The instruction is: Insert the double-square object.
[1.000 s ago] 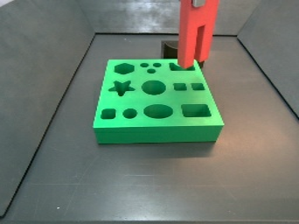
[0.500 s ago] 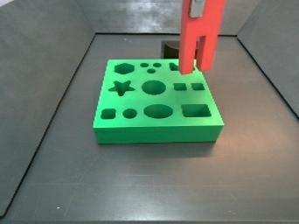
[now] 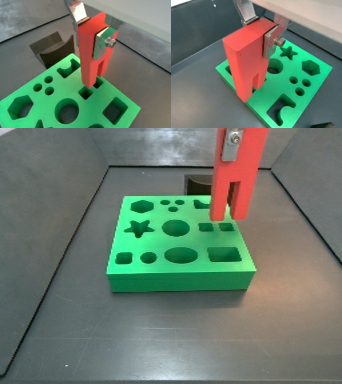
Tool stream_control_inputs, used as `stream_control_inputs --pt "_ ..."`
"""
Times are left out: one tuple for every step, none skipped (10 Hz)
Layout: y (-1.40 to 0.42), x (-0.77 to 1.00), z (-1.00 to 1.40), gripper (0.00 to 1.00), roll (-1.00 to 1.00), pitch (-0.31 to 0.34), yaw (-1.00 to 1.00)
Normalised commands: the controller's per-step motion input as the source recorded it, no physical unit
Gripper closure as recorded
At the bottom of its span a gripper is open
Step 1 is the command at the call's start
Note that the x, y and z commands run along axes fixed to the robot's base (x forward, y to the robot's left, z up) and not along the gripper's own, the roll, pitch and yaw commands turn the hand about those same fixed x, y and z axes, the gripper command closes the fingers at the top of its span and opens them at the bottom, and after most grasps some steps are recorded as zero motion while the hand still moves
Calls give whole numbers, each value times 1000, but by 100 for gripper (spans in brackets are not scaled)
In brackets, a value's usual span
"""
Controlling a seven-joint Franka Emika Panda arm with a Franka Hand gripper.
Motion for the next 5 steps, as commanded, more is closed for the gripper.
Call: stream_control_inputs --pt "-29 0 -143 100 49 50 -240" --pt "-66 0 -163 100 7 74 -211" --pt "-89 0 -180 100 0 64 -143" --pt "-77 0 -166 100 0 46 -94" --pt "-71 0 -200 100 0 63 -40"
